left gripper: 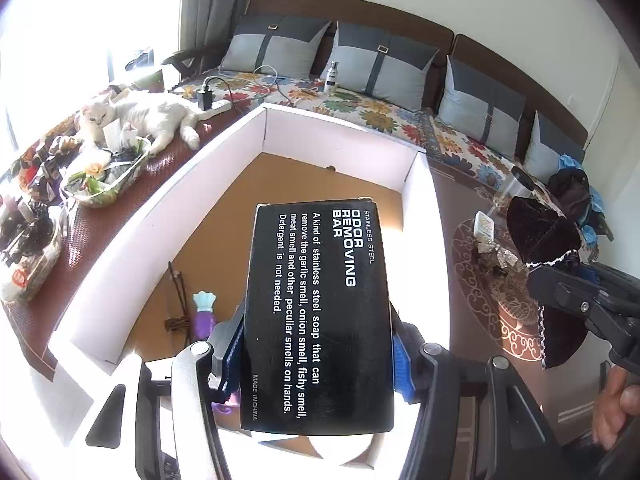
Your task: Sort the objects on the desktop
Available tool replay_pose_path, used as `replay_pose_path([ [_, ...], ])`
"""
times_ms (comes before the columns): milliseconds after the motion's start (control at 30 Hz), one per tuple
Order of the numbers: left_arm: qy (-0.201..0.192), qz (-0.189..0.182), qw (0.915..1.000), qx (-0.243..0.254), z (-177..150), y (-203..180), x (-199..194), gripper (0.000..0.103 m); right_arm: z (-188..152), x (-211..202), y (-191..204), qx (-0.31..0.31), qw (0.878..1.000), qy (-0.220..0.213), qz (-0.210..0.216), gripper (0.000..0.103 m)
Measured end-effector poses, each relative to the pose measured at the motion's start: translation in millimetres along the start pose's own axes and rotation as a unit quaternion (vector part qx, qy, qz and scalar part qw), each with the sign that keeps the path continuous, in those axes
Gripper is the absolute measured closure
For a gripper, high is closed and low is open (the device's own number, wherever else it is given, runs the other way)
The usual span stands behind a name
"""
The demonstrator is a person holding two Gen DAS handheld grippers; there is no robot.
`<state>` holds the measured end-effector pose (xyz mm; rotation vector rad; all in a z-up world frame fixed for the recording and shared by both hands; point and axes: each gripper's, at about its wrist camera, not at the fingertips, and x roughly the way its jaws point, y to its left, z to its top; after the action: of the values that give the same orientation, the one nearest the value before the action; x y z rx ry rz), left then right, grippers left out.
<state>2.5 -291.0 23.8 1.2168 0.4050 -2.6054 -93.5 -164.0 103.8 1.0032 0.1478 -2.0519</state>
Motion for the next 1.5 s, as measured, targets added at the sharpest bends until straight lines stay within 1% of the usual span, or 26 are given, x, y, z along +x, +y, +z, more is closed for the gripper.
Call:
replay_pose_path([
  [100, 0.029, 0.030, 0.9991, 0.000, -12.8, 24.0, 20.9, 0.046, 9.6, 50.0, 31.0, -0.015, 0.999, 0.031, 0.018, 0.068],
  [167, 0.049, 0.049, 0.9976, 0.004, -20.1, 30.0, 33.5, 0.045, 8.4, 82.5, 40.8, -0.019, 0.998, 0.055, 0.021, 0.068],
  [233, 0.065, 0.074, 0.9951, 0.009, -27.9, 31.4, 42.2, 0.043, 3.0, 111.5, 43.9, -0.018, 0.996, 0.081, 0.023, 0.064],
  [267, 0.064, 0.083, 0.9945, 0.012, -30.1, 30.9, 43.2, 0.042, 0.1, 122.7, 43.9, -0.015, 0.995, 0.093, 0.022, 0.056],
  [300, 0.058, 0.090, 0.9941, 0.015, -32.3, 30.7, 41.8, 0.037, -3.3, 129.5, 40.8, -0.009, 0.995, 0.101, 0.021, 0.042],
  [333, 0.050, 0.098, 0.9937, 0.020, -32.9, 28.1, 38.0, 0.024, -5.4, 131.6, 37.5, -0.001, 0.995, 0.100, 0.019, 0.035],
  [400, 0.024, 0.124, 0.9915, 0.029, -35.0, 24.2, 26.6, 0.011, -10.0, 122.7, 30.7, 0.012, 0.997, 0.078, 0.017, 0.024],
  [467, -0.001, 0.153, 0.9875, 0.040, -32.6, 14.6, 14.3, 0.011, -9.4, 103.2, 24.1, 0.015, 0.998, 0.052, 0.012, 0.020],
  [500, -0.010, 0.161, 0.9860, 0.044, -31.1, 7.4, 9.3, 0.011, -9.4, 91.2, 21.1, 0.015, 0.999, 0.035, 0.007, 0.018],
  [533, -0.021, 0.165, 0.9849, 0.047, -28.9, 0.0, 2.6, 0.011, -8.1, 77.2, 16.6, 0.015, 1.000, 0.018, 0.003, 0.016],
  [600, -0.048, 0.172, 0.9827, 0.050, -26.1, -18.6, -11.8, 0.011, -10.2, 52.8, 4.9, 0.016, 1.000, -0.012, -0.015, 0.008],
  [700, -0.086, 0.165, 0.9811, 0.054, -22.5, -47.1, -33.9, 0.009, -19.5, 22.9, -17.7, 0.021, 0.998, -0.041, -0.051, 0.005],
  [800, -0.119, 0.156, 0.9785, 0.064, -22.9, -78.4, -53.0, 0.004, -35.0, 2.0, -43.5, 0.034, 0.995, -0.042, -0.080, 0.005],
  [867, -0.133, 0.147, 0.9775, 0.072, -24.1, -97.1, -61.5, 0.003, -47.4, -8.6, -60.8, 0.045, 0.994, -0.038, -0.097, 0.005],
  [967, -0.142, 0.118, 0.9798, 0.078, -25.7, -121.7, -69.0, 0.003, -66.9, -24.8, -84.8, 0.063, 0.990, -0.034, -0.118, 0.005],
  [1033, -0.147, 0.105, 0.9801, 0.083, -26.3, -138.7, -74.2, 0.003, -78.9, -35.0, -97.9, 0.074, 0.989, -0.033, -0.126, 0.005],
  [1133, -0.160, 0.096, 0.9778, 0.095, -26.3, -164.6, -83.0, 0.003, -92.6, -48.3, -111.7, 0.083, 0.987, -0.035, -0.136, 0.005],
  [1267, -0.169, 0.086, 0.9756, 0.110, -24.2, -193.5, -94.0, 0.003, -102.1, -63.1, -125.0, 0.093, 0.984, -0.040, -0.147, 0.005],
  [1500, -0.184, 0.071, 0.9726, 0.123, -19.9, -224.6, -111.6, 0.003, -111.8, -82.2, -141.3, 0.114, 0.980, -0.054, -0.154, 0.005],
])
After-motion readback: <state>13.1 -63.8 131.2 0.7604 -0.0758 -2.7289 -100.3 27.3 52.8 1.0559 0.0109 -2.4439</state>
